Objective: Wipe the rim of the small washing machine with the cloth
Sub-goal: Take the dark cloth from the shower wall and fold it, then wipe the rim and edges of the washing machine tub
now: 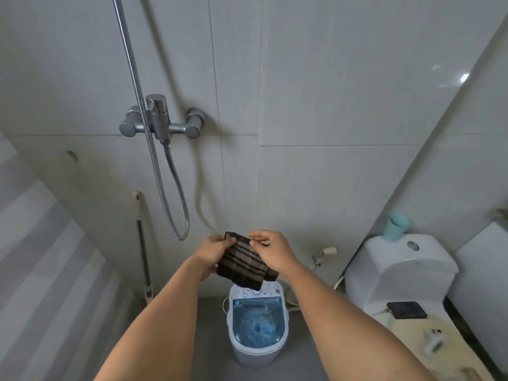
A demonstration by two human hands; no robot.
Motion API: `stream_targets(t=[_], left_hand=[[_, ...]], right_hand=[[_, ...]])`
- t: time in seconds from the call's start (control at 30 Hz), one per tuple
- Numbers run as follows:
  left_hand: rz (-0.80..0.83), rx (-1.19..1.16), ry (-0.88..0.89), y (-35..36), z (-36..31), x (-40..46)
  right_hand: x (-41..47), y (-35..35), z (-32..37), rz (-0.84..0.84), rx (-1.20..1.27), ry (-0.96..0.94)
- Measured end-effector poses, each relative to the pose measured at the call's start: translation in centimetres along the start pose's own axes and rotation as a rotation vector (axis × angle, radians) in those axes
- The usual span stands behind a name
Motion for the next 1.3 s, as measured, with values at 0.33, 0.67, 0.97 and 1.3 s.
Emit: stream_targets(t=[0.33,0.67,0.97,1.3], left_hand=[[0.058,-0.118,-0.253,-0.3,4.1,7.9],[-0.056,0.241,-0.206,-1.4,24.6,22.7],[0.079,0.603,0.241,1.9,44.2,29.6],[0.163,0.617,0.543,4.8,52.6,32.3]], right_hand=[[2.5,6.4,-7.5,0.043,-0.087,-0.138],[8.5,14.6,-27.9,-0.185,0.125,0.214],[17.6,21.0,-38.3,-0.211,-0.452,0.015],[19.2,24.2,-43.0,-0.263,-0.78,-0.076]])
Point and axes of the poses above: each hand's wrist, its own x-axis towards the middle knuckle, its own y-axis out of the palm, z = x × y, the point moved 6 cm from there along x, towards the middle knuckle, and after that the axes turned 3 degrees about x, right-handed, at the moved point
